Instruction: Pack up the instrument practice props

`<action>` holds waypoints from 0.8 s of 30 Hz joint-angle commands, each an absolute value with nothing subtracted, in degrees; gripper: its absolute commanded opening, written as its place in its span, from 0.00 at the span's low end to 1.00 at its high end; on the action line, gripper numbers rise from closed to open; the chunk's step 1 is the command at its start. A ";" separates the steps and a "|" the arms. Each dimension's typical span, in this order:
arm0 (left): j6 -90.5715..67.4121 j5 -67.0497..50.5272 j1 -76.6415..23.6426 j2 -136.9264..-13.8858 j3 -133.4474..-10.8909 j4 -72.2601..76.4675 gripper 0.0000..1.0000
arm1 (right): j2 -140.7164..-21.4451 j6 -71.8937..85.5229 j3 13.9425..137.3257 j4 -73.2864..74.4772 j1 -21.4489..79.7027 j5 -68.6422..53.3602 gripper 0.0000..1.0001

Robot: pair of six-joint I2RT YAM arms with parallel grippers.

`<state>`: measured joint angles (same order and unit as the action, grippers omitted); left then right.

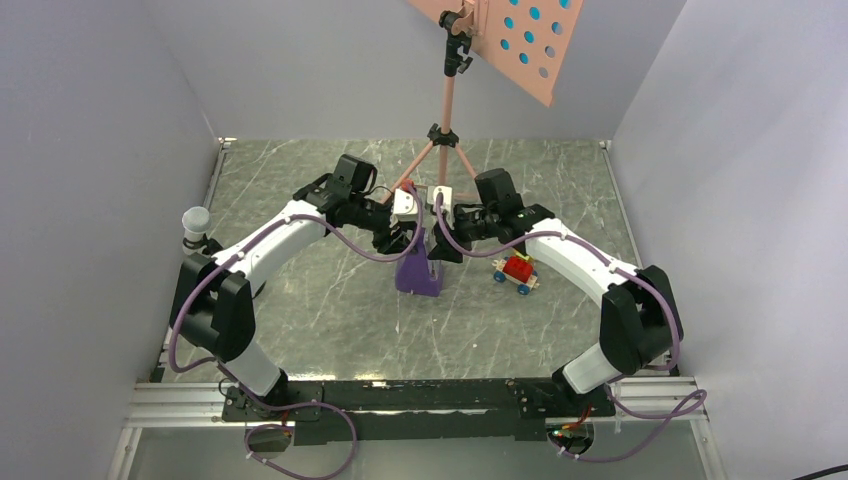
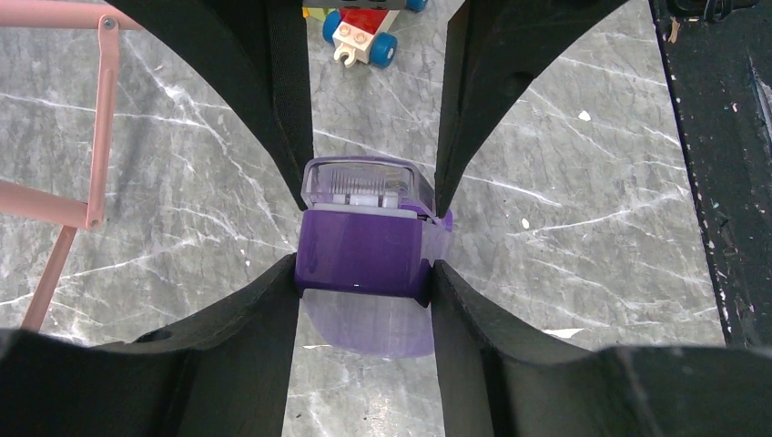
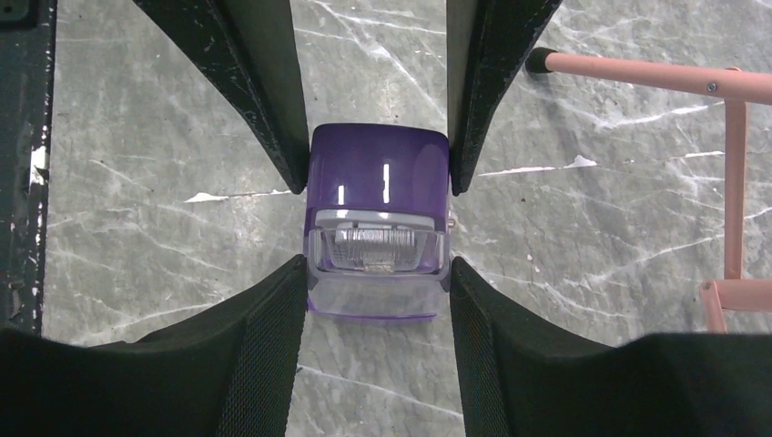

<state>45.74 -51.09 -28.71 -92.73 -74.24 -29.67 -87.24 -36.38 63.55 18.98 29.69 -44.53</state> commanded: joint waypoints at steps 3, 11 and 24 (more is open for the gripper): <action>46.41 -47.65 -29.44 -92.76 -72.26 -28.68 0.51 | -85.26 -34.03 60.65 18.85 30.19 -50.22 0.00; 46.76 -46.96 -29.44 -93.00 -72.08 -28.66 0.51 | -84.73 -35.74 59.31 19.63 30.81 -51.06 0.00; 46.69 -46.80 -29.44 -92.86 -71.46 -28.30 0.52 | -86.00 -30.20 60.42 20.60 26.90 -57.01 0.00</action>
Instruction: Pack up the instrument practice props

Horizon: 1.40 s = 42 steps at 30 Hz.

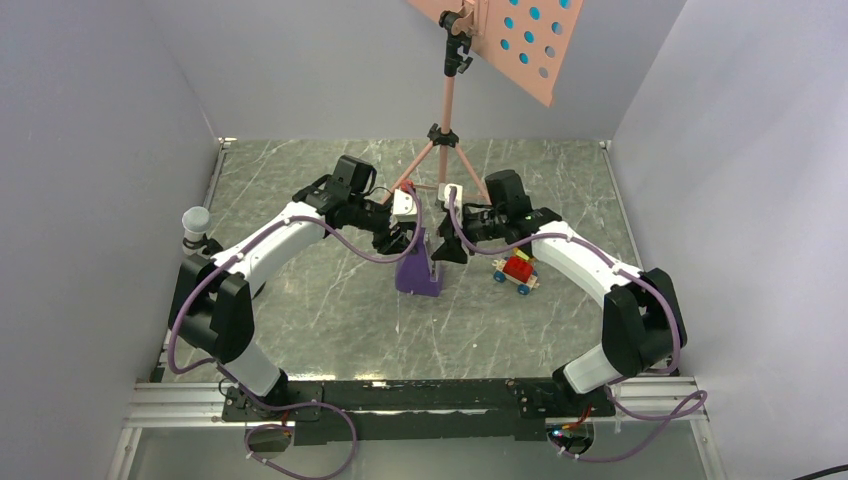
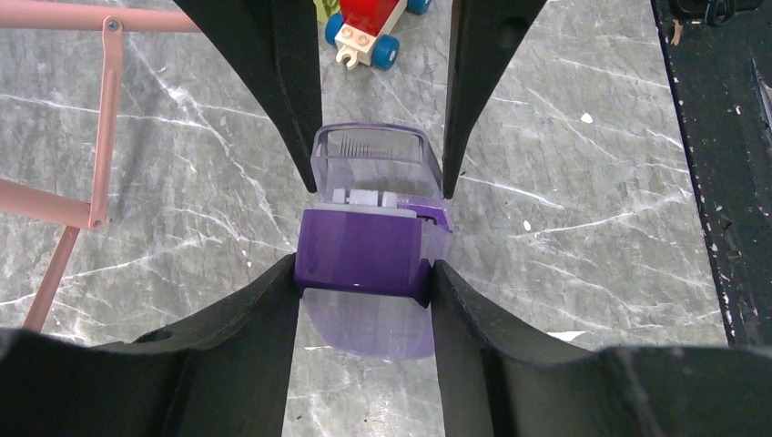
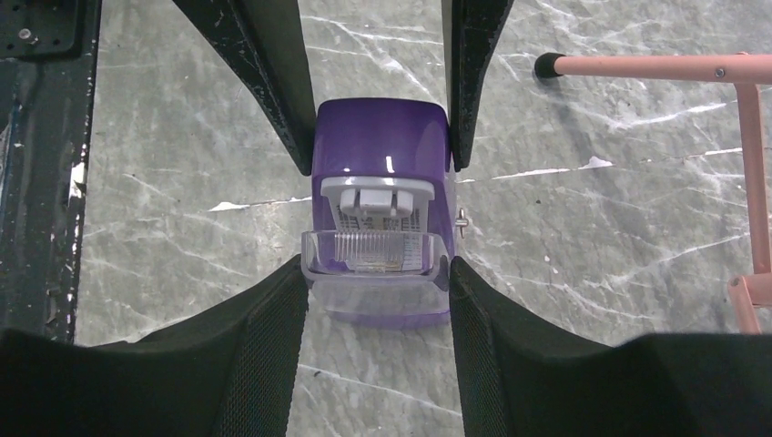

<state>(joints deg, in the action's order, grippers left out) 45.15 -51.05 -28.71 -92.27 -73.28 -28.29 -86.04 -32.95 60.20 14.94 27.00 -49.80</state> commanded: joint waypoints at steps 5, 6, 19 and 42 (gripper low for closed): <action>46.45 -46.80 -29.44 -92.94 -71.48 -27.86 0.52 | -86.16 -30.95 59.88 19.83 27.32 -55.82 0.00; 46.35 -46.84 -29.43 -92.93 -71.47 -27.86 0.52 | -86.14 -30.87 59.60 19.27 27.67 -54.96 0.00; 46.64 -47.02 -29.44 -92.60 -70.79 -27.79 0.52 | -87.96 -26.65 57.15 12.20 31.46 -46.77 0.00; 45.46 -48.33 -31.22 -95.16 -72.52 -24.43 0.52 | -94.70 -33.27 60.44 15.13 36.29 -42.92 0.00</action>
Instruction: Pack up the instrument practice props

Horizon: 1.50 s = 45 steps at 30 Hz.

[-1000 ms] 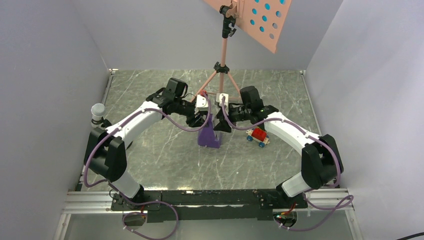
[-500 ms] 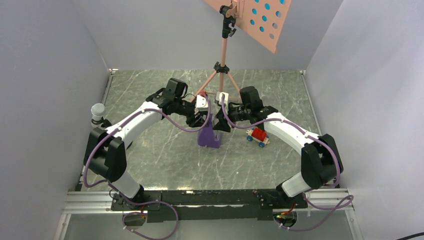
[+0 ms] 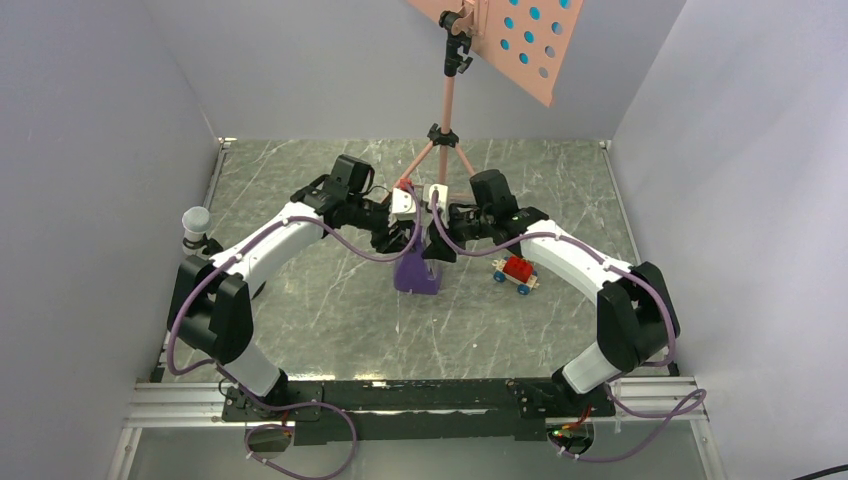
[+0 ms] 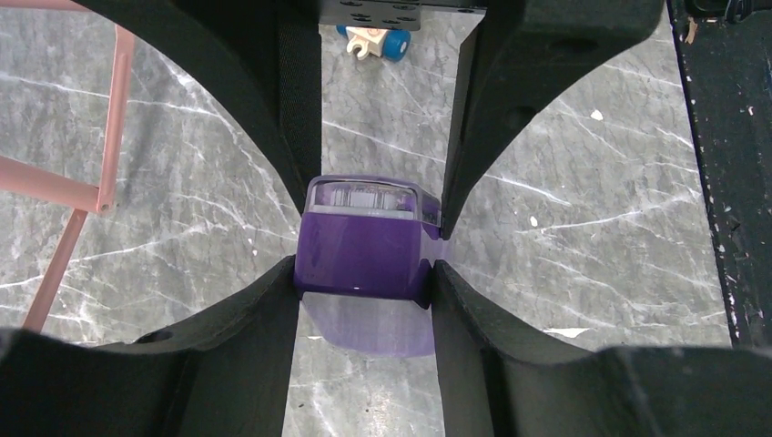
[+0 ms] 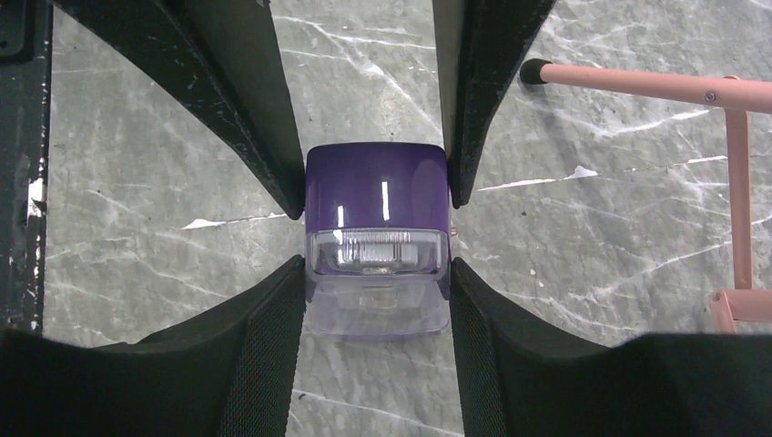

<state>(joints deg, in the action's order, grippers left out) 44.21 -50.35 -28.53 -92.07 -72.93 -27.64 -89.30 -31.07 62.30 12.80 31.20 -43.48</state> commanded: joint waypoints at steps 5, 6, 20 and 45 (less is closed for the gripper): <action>40.41 -46.40 -28.88 -90.79 -67.50 -19.21 0.78 | -90.95 -32.41 61.63 18.67 32.70 -45.85 0.48; 39.95 -45.52 -28.36 -89.80 -66.61 -18.40 0.82 | -90.16 -33.66 62.44 20.48 31.99 -46.79 0.72; 32.89 -43.61 -22.81 -78.67 -63.74 -17.59 0.99 | -88.92 -45.70 71.08 32.35 27.00 -45.29 1.00; 8.55 -43.18 -15.56 -84.62 -60.68 -17.70 0.76 | -100.87 -94.11 95.47 56.52 35.03 -36.20 0.94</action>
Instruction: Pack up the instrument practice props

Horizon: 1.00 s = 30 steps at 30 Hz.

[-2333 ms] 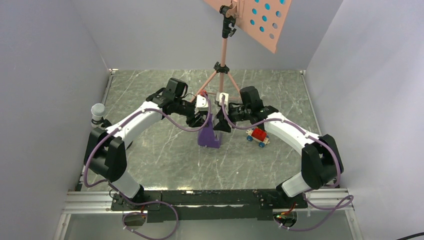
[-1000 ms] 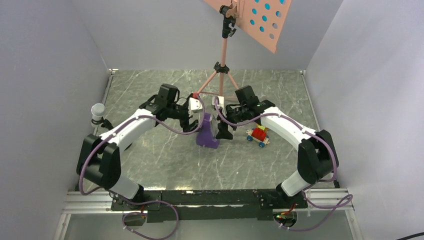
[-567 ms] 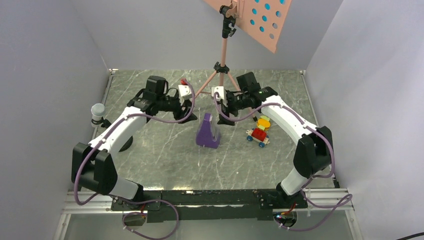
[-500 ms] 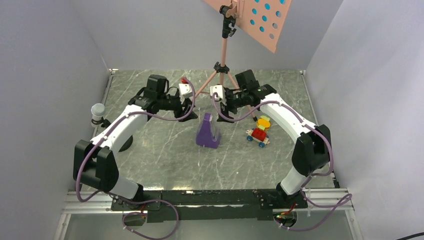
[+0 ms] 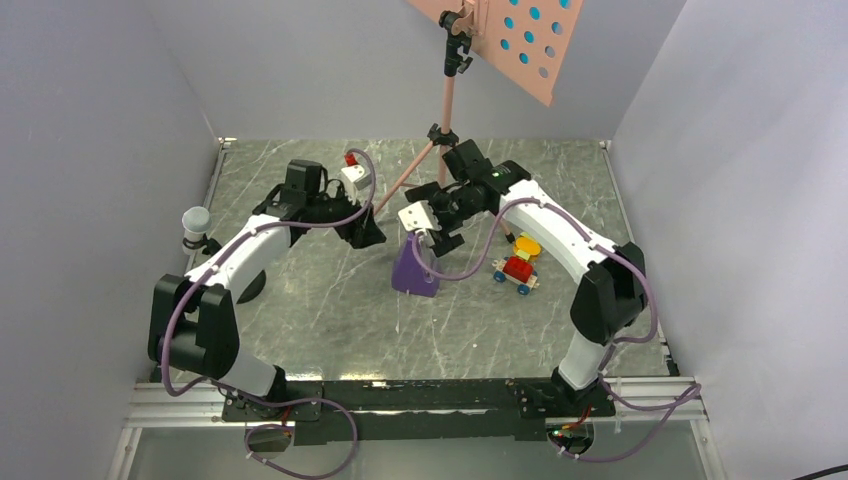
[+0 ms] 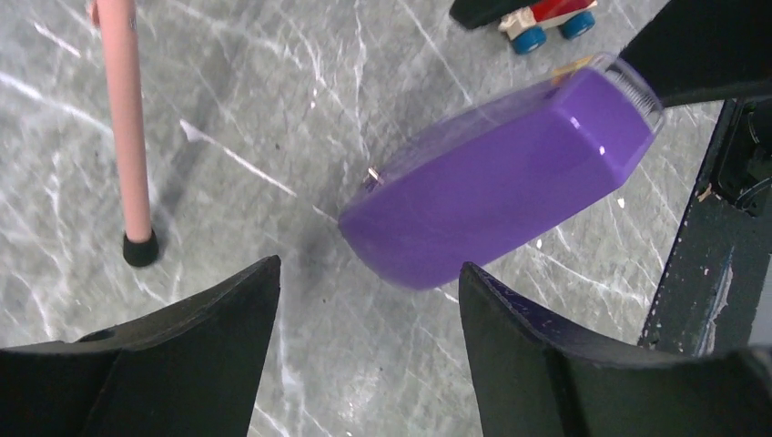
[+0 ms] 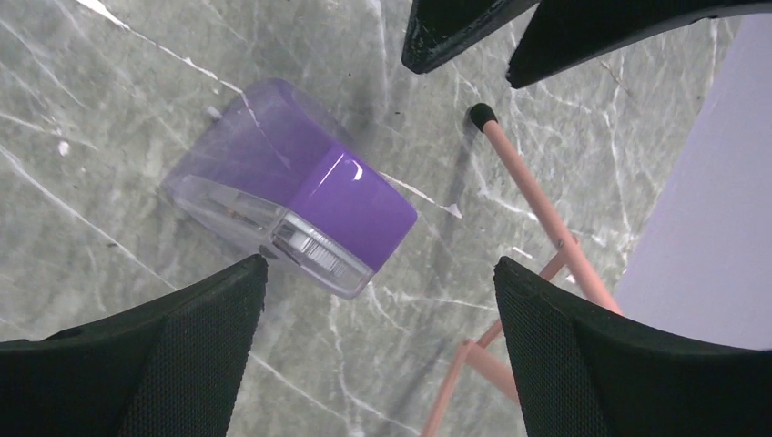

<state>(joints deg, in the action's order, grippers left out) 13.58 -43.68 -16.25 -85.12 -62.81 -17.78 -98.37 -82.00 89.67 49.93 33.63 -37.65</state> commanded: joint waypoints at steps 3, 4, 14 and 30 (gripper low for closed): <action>7.00 -42.53 -15.45 -82.80 -57.62 -14.58 0.77 | -103.37 -101.51 99.47 63.33 36.56 -33.83 0.90; 6.33 -42.27 -15.42 -82.46 -57.05 -13.90 0.78 | -104.14 -104.24 100.40 65.13 37.19 -32.31 0.87; 6.39 -41.76 -14.52 -79.84 -54.10 -12.68 0.80 | -107.76 -117.89 105.89 76.25 39.78 -28.34 0.76; 5.73 -43.50 -14.48 -81.60 -53.88 -11.50 0.81 | -108.31 -110.01 107.96 80.88 39.39 -26.75 0.30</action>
